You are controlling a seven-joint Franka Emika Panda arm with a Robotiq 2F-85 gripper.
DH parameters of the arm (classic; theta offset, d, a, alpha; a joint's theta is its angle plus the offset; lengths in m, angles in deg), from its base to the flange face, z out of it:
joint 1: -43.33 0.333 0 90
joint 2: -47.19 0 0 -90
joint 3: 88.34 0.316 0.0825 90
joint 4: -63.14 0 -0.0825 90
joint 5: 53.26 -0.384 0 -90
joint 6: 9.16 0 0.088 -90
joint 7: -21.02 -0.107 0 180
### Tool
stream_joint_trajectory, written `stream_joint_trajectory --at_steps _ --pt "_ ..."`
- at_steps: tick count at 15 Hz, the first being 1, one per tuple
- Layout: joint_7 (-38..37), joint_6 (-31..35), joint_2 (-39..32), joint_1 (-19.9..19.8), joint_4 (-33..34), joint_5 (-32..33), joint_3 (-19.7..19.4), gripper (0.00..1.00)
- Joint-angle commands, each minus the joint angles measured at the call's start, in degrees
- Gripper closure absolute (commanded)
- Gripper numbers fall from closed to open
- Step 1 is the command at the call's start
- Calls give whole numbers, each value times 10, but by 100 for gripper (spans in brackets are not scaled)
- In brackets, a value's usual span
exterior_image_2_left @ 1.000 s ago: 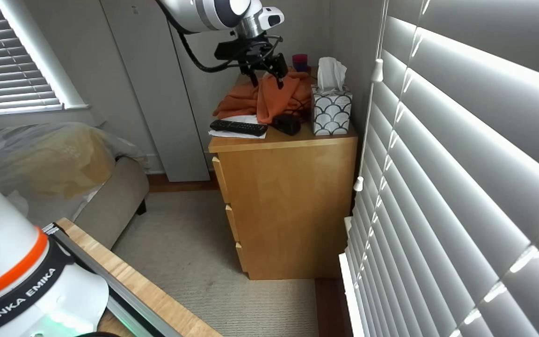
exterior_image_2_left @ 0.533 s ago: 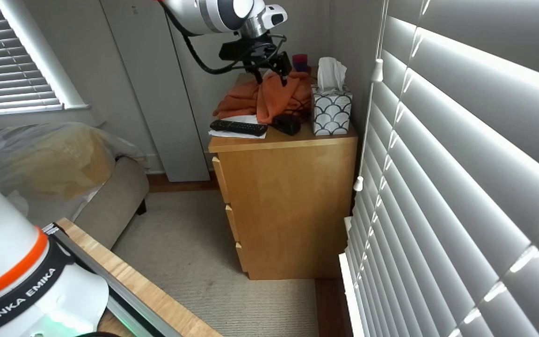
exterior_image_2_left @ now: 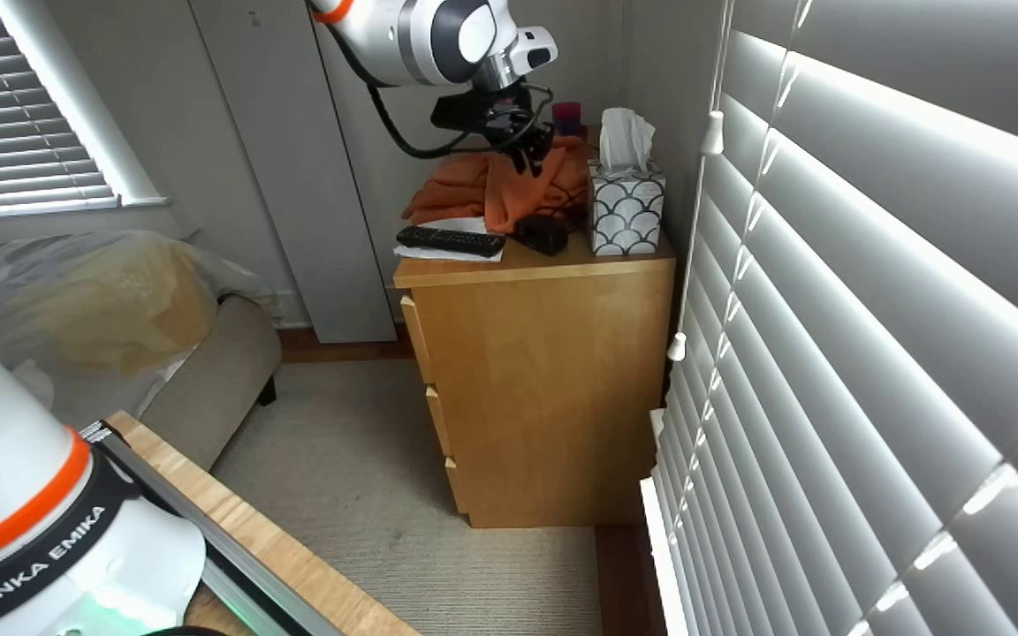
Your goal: Press a button on the bedside alarm clock radio
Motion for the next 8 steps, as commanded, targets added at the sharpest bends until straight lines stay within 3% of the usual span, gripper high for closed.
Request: stream_joint_trajectory --at_steps 1,2,8 --pt "-48 -33 -24 21 28 -11 -28 95" --pt "-57 -36 -29 22 33 -12 -32 100" --pt "-90 -107 -53 23 80 -21 -40 100"
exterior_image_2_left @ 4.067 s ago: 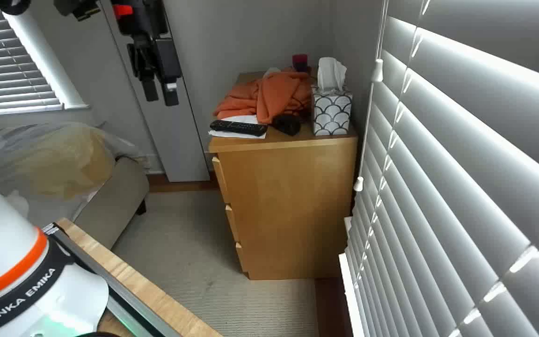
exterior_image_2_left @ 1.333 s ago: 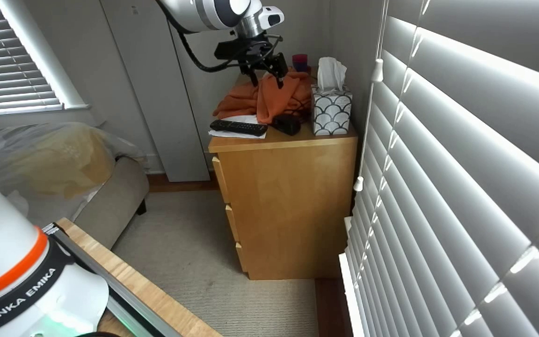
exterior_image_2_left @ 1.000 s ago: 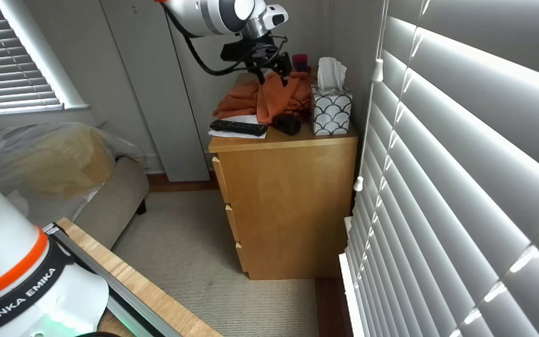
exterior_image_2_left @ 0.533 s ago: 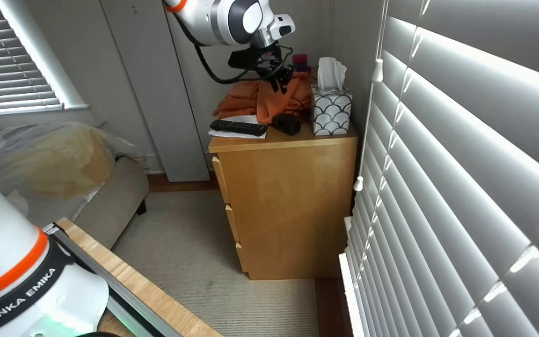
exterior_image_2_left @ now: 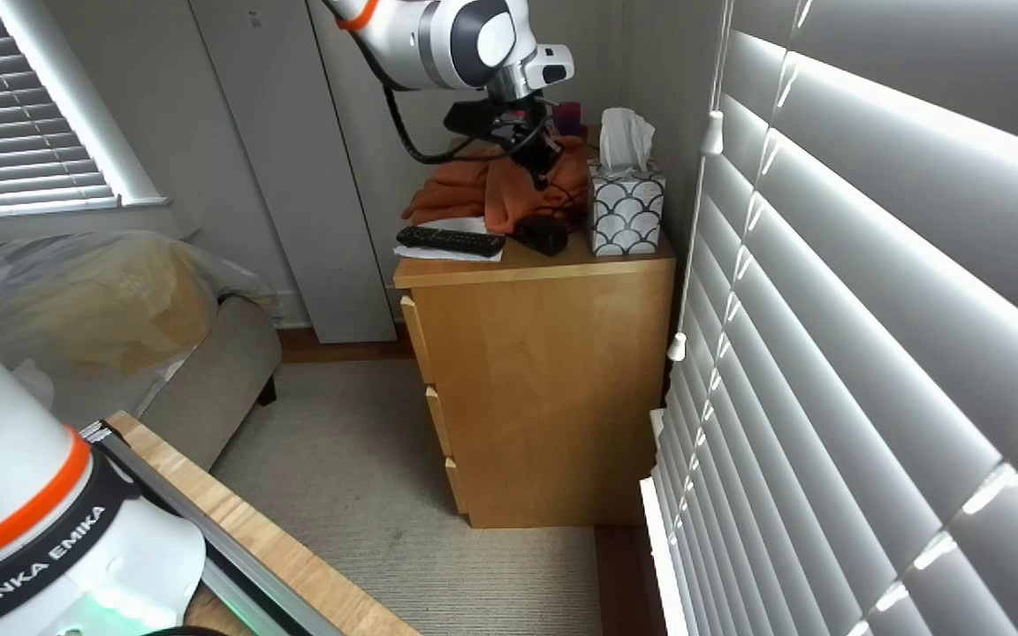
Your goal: Press a button on the bedside alarm clock radio
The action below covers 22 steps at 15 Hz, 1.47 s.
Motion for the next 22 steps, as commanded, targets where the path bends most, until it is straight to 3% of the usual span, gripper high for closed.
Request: stream_joint_trajectory --at_steps 1,14,22 --pt "-27 -59 -26 16 48 -7 -15 100" --pt "-68 -185 -115 20 178 -3 -25 100" --pt "-65 -195 -149 18 215 -4 -27 100"
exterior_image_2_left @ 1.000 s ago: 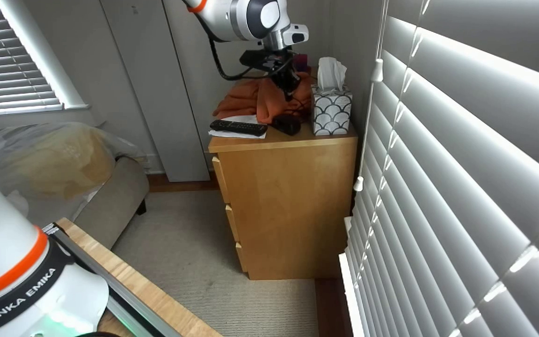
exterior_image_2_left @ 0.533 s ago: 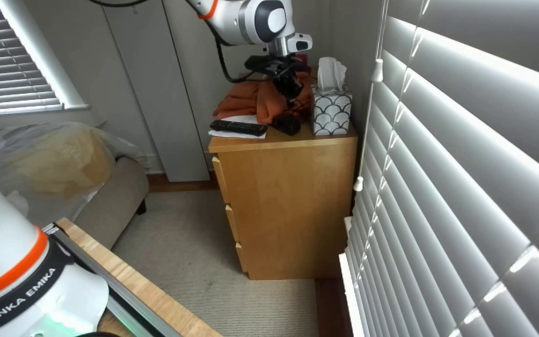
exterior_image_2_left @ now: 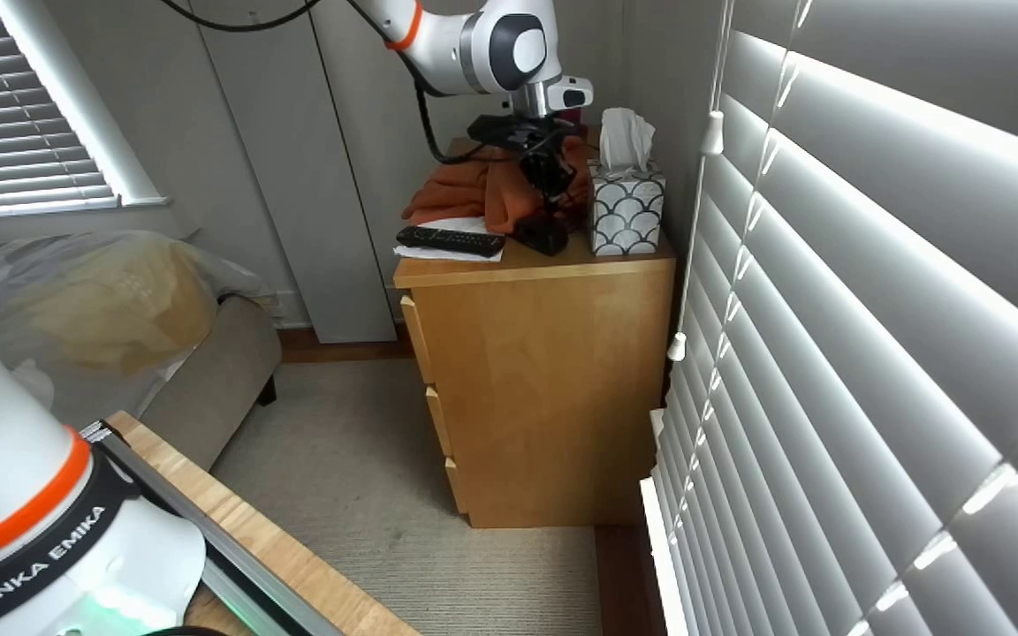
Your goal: Press a button on the bedside alarm clock radio
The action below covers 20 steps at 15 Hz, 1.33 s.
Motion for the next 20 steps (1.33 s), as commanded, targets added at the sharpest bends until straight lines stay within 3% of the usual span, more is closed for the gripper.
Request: stream_joint_trajectory --at_steps 1,20 --pt "-9 -21 -23 8 30 -3 -10 100" --pt "-19 -59 -25 12 44 -3 -10 100"
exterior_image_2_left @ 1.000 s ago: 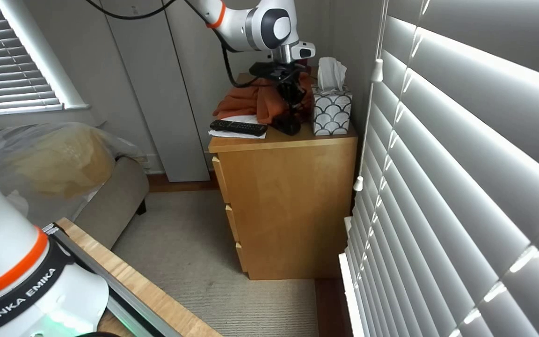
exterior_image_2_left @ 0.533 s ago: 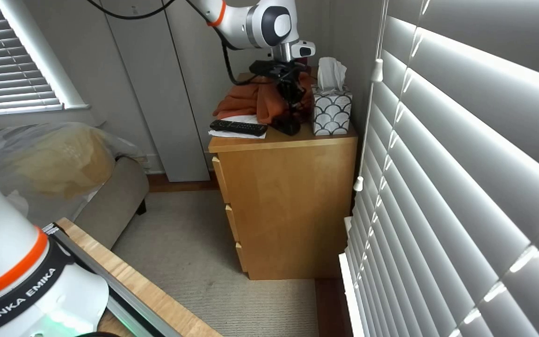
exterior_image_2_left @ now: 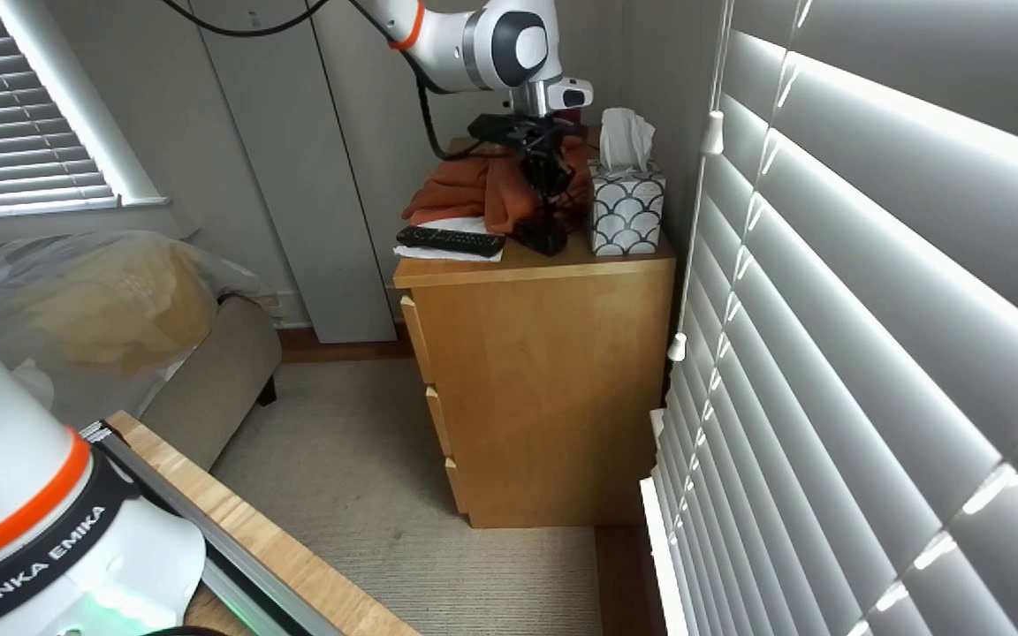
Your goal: Press a button on the bedside alarm clock radio
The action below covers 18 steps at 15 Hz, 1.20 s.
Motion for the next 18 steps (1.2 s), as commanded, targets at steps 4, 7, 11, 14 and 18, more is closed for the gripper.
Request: stream_joint_trajectory --at_steps 4,7,11,14,18 --pt "-12 -16 -18 5 13 0 -12 100" --pt "-13 -10 -26 6 10 5 -19 100" --pt "-14 -7 -25 8 3 12 -28 100" --pt "-17 -4 -24 10 1 19 -36 100" --pt "-13 -3 -19 12 -4 25 -34 100"
